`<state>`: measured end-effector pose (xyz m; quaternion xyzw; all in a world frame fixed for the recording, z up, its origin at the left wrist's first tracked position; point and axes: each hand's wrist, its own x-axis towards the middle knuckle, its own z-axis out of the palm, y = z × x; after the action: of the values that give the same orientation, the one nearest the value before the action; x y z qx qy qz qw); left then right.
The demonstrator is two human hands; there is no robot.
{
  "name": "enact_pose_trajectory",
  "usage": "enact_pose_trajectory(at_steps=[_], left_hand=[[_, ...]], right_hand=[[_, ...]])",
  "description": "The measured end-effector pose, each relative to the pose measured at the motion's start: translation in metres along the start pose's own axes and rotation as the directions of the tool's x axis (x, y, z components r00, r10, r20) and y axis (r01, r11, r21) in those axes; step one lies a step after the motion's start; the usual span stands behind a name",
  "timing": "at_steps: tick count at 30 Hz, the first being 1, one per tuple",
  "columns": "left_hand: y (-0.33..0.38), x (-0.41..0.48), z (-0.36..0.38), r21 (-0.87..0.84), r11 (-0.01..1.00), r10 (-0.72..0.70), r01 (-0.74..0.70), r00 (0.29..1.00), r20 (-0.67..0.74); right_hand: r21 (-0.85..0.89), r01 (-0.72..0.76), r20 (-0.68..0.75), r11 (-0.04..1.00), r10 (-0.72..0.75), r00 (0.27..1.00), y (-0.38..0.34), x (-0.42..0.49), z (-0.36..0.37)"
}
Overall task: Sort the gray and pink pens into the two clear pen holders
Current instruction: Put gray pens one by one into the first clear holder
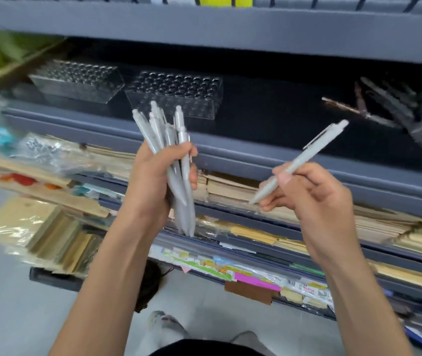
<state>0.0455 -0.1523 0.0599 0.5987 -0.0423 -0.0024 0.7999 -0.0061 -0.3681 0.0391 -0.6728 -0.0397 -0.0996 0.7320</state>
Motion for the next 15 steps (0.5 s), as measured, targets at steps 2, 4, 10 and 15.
enact_pose_trajectory(at_steps=[2,4,10,15], left_hand=[[0.007,0.0,-0.026,-0.034,0.999,0.025,-0.026,0.999,-0.028],[0.014,0.002,-0.055,-0.056,0.998,0.031,-0.034,0.998,-0.062],[0.038,0.02,-0.152,-0.048,0.997,0.049,-0.055,0.992,-0.115],[0.058,0.049,-0.233,-0.057,0.998,0.02,-0.025,0.996,-0.081]], right_hand=[[0.012,0.015,0.03,1.0,-0.015,0.999,0.0,0.005,0.023],[0.034,0.029,0.051,0.999,-0.031,0.998,0.0,0.013,0.049],[0.03,0.052,0.062,0.998,-0.054,0.997,0.007,0.041,0.147],[0.085,0.035,-0.036,0.996,-0.032,0.999,0.018,0.059,0.239]])
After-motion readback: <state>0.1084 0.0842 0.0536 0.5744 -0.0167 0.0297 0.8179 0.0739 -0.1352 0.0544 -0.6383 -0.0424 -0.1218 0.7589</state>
